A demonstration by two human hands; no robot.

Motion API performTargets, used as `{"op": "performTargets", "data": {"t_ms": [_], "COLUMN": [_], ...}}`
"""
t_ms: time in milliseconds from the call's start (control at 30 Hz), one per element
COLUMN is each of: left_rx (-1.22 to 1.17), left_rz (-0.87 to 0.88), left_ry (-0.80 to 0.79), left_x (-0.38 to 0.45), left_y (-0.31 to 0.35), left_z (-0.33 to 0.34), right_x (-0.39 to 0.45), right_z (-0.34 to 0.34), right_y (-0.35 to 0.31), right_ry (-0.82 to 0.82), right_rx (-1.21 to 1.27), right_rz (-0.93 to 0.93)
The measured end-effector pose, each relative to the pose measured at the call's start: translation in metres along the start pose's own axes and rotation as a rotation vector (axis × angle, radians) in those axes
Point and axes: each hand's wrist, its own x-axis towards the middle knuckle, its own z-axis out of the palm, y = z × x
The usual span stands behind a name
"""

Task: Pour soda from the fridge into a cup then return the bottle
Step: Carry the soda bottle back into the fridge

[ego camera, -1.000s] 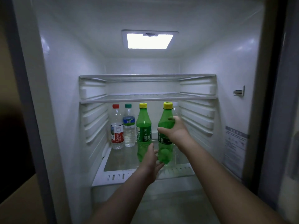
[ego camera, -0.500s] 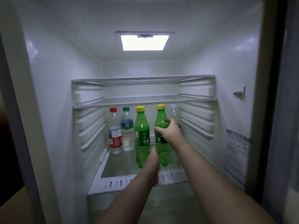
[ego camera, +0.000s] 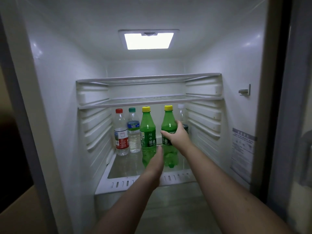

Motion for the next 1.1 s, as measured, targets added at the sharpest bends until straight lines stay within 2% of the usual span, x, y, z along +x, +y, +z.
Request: {"op": "performTargets", "data": {"t_ms": [133, 333, 467, 533, 600, 667, 833, 933, 1100], "left_rx": [0.041, -0.020, 0.056, 0.175, 0.415, 0.663, 0.994, 1.233, 1.452], "left_rz": [-0.028, -0.045, -0.018, 0.038, 0.156, 0.242, 0.288, 0.347, 0.432], "left_ry": [0.029, -0.048, -0.048, -0.021, 0.028, 0.059, 0.048, 0.071, 0.019], "left_x": [-0.010, -0.041, -0.065, -0.077, -0.091, -0.108, -0.155, -0.183, -0.224], "left_y": [-0.002, -0.002, 0.005, 0.005, 0.000, -0.007, -0.032, -0.044, -0.050], "left_z": [-0.012, -0.030, -0.038, -0.043, -0.048, -0.054, -0.063, -0.069, -0.069], "right_x": [-0.010, -0.036, -0.067, -0.086, -0.106, -0.127, -0.185, -0.221, -0.277], "right_z": [-0.002, -0.009, -0.015, -0.017, -0.018, -0.018, -0.016, -0.016, -0.026], "right_y": [-0.001, -0.004, -0.005, -0.007, -0.011, -0.014, -0.020, -0.027, -0.037], "right_ry": [0.028, 0.045, 0.033, 0.026, 0.012, -0.043, -0.218, -0.218, -0.186], "right_rx": [-0.003, -0.063, -0.086, -0.097, -0.157, -0.320, -0.720, -0.773, -0.937], "right_rz": [0.057, 0.166, 0.208, 0.223, 0.216, 0.176, 0.081, 0.081, -0.009]}}
